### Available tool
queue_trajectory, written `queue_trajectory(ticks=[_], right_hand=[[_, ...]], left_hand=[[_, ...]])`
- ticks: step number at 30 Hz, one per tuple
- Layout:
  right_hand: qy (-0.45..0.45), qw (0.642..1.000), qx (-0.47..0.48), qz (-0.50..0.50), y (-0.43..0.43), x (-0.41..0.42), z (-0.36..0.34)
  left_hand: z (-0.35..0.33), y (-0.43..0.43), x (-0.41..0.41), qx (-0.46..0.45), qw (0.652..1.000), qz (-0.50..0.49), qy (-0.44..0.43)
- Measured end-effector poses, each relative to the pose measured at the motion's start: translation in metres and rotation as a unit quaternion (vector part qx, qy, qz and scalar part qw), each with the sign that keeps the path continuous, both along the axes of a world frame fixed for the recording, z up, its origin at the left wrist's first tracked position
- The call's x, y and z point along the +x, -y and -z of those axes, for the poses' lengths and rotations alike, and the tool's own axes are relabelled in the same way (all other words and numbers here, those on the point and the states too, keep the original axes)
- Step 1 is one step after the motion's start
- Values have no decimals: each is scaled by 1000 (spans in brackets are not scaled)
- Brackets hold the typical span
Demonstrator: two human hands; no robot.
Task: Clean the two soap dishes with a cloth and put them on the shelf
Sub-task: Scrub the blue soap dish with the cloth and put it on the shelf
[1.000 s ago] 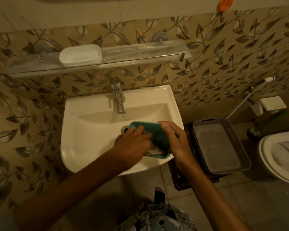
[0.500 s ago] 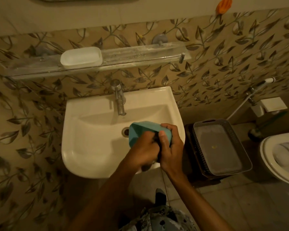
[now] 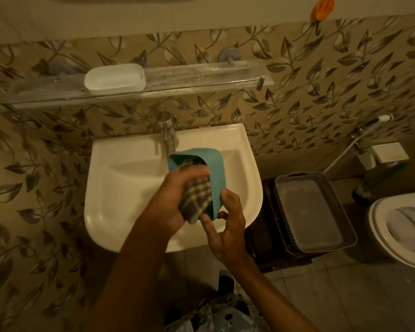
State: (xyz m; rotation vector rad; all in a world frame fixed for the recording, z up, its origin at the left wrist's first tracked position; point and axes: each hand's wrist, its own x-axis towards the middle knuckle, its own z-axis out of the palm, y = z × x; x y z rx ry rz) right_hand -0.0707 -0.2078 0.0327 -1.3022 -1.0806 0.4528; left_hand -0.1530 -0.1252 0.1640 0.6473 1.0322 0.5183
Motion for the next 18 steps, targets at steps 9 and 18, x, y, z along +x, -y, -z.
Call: queue_trajectory(ticks=[9,18], right_hand=[[-512,809,-99,-273,1,48,-38],[-646,617,-193,-407,-4,65,-52]], left_hand=[[13,19,-10,537,770,257,-230],[25,34,-36,687,459,478,-299]])
